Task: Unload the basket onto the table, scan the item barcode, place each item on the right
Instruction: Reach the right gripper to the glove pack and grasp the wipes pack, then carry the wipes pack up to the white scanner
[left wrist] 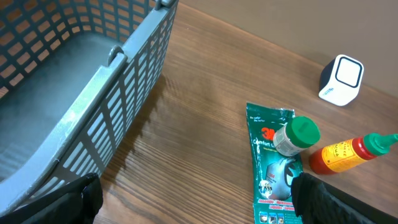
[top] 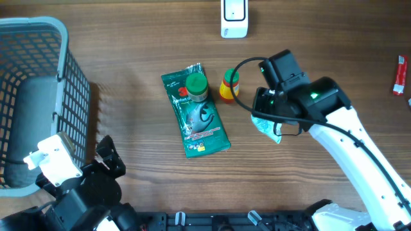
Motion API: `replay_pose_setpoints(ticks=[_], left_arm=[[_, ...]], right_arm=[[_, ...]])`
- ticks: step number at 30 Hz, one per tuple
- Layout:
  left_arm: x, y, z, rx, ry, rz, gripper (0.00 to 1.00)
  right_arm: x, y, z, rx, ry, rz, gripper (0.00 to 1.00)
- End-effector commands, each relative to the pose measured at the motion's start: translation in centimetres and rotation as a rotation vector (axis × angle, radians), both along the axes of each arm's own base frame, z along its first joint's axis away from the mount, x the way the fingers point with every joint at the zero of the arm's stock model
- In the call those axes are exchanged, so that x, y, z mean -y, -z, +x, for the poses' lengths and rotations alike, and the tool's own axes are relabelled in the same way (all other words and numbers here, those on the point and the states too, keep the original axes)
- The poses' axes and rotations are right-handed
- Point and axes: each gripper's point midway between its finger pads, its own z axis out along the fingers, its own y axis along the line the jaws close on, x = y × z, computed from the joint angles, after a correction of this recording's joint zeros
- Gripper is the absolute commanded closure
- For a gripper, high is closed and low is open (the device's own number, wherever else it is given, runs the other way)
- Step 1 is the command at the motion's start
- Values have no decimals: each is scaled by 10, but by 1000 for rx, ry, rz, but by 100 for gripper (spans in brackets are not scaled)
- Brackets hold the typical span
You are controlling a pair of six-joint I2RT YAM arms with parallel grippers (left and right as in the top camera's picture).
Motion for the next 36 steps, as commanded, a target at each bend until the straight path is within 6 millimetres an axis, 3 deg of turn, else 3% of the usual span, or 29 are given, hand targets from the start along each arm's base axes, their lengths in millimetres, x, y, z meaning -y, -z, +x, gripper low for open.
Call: replay_pose_setpoints(ticks=[1,7,14,21,28,30,33,36], left_arm=[[-1,0,0,4,-16,-7,0],[-1,0,0,4,-16,-7,0],[-1,0,0,4,-16,-7,0],[-1,0,0,4,-16,-7,0],[-1,0,0,4,-16,-7,0],[-1,0,0,4,-16,-7,0],[-1,0,0,4,-16,-7,0],[-1,0,0,4,-16,-7,0]], right_arm=[[10,-9,6,24,20,20,96],[34,-14,29,65,122,71,96],[54,-25,80,184,235,185,96],[50,-37,118,321,204,215,96],[54,-40,126,318,382,295,95],[60,-39,130,327,442,286,95],[83,-38,134,350,666,274,95],[83,-47,143,396,687,310,96]])
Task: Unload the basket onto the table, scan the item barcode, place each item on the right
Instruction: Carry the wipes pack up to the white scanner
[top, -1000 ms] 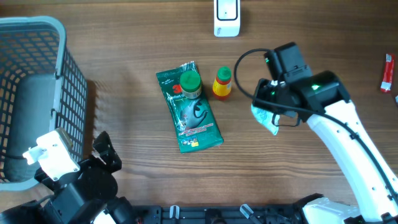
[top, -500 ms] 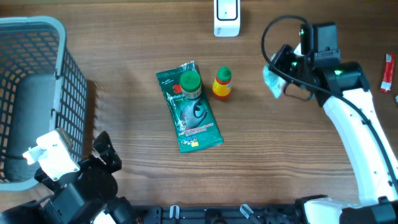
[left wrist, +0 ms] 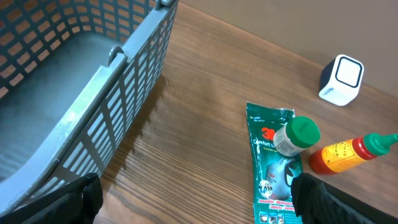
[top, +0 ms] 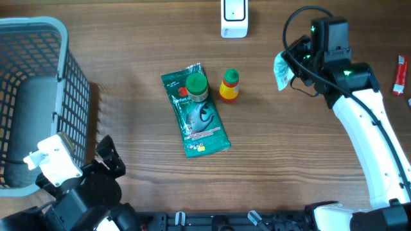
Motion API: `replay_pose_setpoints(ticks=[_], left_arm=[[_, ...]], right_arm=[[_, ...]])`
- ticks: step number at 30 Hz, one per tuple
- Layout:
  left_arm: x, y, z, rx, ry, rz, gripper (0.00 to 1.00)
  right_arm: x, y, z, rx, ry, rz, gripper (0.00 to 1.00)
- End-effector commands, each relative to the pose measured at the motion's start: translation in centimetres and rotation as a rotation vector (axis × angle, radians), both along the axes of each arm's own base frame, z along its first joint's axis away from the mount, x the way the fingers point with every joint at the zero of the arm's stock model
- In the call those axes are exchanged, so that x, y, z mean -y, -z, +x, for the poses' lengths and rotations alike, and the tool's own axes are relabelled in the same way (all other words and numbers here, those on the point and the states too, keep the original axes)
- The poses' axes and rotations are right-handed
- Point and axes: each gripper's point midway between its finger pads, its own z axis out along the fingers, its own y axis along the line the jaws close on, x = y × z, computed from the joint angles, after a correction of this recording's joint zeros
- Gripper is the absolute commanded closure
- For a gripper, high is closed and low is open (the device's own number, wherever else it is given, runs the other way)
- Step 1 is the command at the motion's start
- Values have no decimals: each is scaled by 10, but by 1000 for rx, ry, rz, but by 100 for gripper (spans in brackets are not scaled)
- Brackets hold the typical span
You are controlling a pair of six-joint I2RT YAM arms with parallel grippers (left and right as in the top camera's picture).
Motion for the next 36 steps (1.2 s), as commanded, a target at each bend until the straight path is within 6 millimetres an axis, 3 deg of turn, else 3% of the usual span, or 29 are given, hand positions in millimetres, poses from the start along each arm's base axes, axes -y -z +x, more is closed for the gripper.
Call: replay_pose_setpoints(ticks=[1,4,6,10,12,14,17,18,19,20,23,29,36], left_arm=[[-1,0,0,4,-16,-7,0],[-1,0,0,4,-16,-7,0],[-1,0,0,4,-16,-7,0],[-1,0,0,4,-16,-7,0],[-1,0,0,4,-16,-7,0],[-1,0,0,4,-16,-7,0],[-1,0,0,4,-16,-7,0],[-1,0,0,4,-16,-7,0],[-1,0,0,4,-16,-7,0],[-1,0,0,4,-16,-7,0],[-1,0,0,4,-16,-7,0],[-1,0,0,4,-16,-7,0],[-1,0,0,4,-16,-7,0]], right_arm=[[8,-15,24,104,104,36,95],[-12,-23,54,234,-1,77,96],[-27,-16,70,261,-72,107,96],[-34,10,107,325,-135,43,95],[-42,4,128,422,-155,63,95],[-66,-8,145,555,-265,143,95],[-96,-26,154,754,-445,186,96],[-97,-23,157,770,-445,191,96],[-96,-3,168,778,-419,245,96],[-100,4,173,854,-450,254,96],[-99,4,175,993,-464,292,96],[-100,37,198,1045,-430,432,95],[-115,11,208,1172,-541,423,96]])
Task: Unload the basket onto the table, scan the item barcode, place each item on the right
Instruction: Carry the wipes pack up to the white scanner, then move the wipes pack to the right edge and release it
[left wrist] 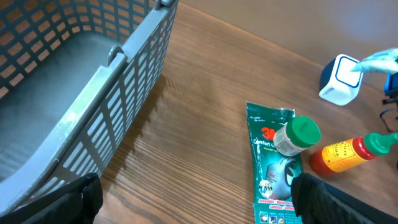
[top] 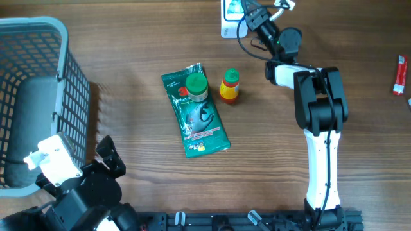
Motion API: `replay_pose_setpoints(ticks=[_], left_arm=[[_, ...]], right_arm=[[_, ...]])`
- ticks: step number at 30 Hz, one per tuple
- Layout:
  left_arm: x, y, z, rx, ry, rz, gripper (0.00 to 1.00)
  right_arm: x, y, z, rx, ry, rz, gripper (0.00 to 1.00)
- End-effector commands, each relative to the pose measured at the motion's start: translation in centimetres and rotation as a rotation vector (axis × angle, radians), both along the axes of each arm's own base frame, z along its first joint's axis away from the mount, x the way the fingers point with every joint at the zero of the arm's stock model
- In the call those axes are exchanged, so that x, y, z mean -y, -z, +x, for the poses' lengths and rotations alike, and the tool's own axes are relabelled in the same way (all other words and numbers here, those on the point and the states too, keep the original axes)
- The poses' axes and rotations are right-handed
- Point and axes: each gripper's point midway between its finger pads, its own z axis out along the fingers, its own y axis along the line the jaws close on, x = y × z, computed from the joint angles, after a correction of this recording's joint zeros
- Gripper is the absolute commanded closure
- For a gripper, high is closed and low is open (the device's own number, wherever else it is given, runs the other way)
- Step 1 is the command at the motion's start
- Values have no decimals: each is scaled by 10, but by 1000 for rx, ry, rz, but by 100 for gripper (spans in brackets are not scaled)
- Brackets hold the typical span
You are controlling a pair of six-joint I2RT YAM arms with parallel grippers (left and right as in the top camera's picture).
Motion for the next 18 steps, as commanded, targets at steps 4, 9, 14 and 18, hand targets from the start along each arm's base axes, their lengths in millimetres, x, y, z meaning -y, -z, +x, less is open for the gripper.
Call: replay_pose_setpoints(ticks=[4,9,14,18], left_arm=[[-1,0,0,5,-16,-8,0],[-1,0,0,5,-16,-8,0],[-1,0,0,5,-16,-8,0],[-1,0,0,5,-16,-8,0]], right_arm=[[-8,-28,4,65,-37,-14,96],[-19,-21,0,130,-45,-141,95],[-22,-29,-3,144,-87,-285,95],[-5,-82,-8,189,-59,-360,95]])
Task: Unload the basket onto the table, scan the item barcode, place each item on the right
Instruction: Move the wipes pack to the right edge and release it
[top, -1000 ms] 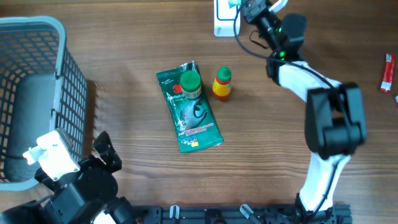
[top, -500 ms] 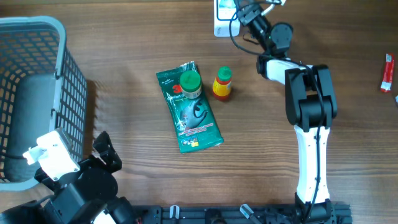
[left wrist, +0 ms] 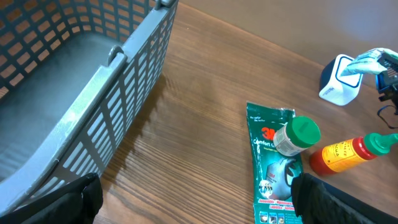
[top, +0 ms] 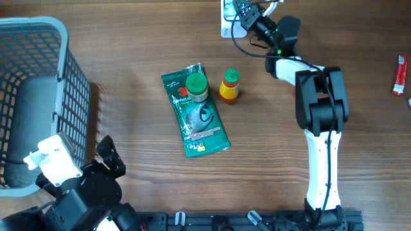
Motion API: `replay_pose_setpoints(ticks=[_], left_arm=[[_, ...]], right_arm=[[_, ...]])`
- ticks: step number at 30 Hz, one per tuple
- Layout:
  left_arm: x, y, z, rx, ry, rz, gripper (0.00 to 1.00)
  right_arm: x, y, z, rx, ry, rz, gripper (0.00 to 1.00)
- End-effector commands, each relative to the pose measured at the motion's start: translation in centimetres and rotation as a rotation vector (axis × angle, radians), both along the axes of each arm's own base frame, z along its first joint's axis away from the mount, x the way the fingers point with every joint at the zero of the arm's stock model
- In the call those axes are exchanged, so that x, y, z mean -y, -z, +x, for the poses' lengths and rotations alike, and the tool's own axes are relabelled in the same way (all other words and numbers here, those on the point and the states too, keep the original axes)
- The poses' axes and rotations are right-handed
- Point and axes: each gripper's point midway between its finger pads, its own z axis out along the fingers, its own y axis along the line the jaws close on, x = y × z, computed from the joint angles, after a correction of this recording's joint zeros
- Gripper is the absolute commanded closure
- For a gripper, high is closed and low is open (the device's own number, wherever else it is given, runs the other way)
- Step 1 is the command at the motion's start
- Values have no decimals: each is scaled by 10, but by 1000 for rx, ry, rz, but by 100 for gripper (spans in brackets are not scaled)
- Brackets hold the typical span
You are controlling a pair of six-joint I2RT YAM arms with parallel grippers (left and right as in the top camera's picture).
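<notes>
A white barcode scanner stands at the table's back edge; the left wrist view shows it too, as the scanner. My right gripper reaches across to it, shut on a small pale blue-white packet. The packet is held right at the scanner's top face. From overhead the packet overlaps the scanner. My left gripper stays low at the front left beside the basket, open and empty, with its black fingers far apart.
A grey mesh basket fills the left side. A green flat pack lies mid-table with a green-capped jar on it. A yellow bottle with a red cap stands beside them. A red item lies at the right edge.
My right gripper and the packet have shifted slightly left, so the packet now overlaps the scanner's face. The left arm and the table items are unchanged.
My right gripper first held the pale packet mid-table, just right of the yellow bottle. Then it held it further back and to the right. After that it was stretched out to the scanner at the back edge, and now the packet sits over the scanner.
</notes>
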Motion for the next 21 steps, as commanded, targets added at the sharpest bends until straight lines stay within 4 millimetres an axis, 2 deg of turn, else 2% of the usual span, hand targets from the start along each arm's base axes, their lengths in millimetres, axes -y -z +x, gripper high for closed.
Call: replay_pose_setpoints(ticks=[1,4,6,8,11,14,17,20,21], left_arm=[[-1,0,0,5,-16,-8,0],[-1,0,0,5,-16,-8,0],[-1,0,0,5,-16,-8,0],[-1,0,0,5,-16,-8,0],[-1,0,0,5,-16,-8,0],[-1,0,0,5,-16,-8,0],[-1,0,0,5,-16,-8,0],[-1,0,0,5,-16,-8,0],[-1,0,0,5,-16,-8,0]], right_arm=[[23,-114,-15,230,19,-120,95],[56,-140,-15,179,122,-234,95],[93,-149,-15,58,253,-284,95],[131,-146,-18,-79,383,-309,96],[242,-120,-49,-417,763,-370,95],[314,-89,-83,-617,959,-429,96],[397,-47,-127,-810,1192,-496,95],[453,-22,-159,-900,1357,-537,95],[466,-15,-165,-916,1385,-552,95]])
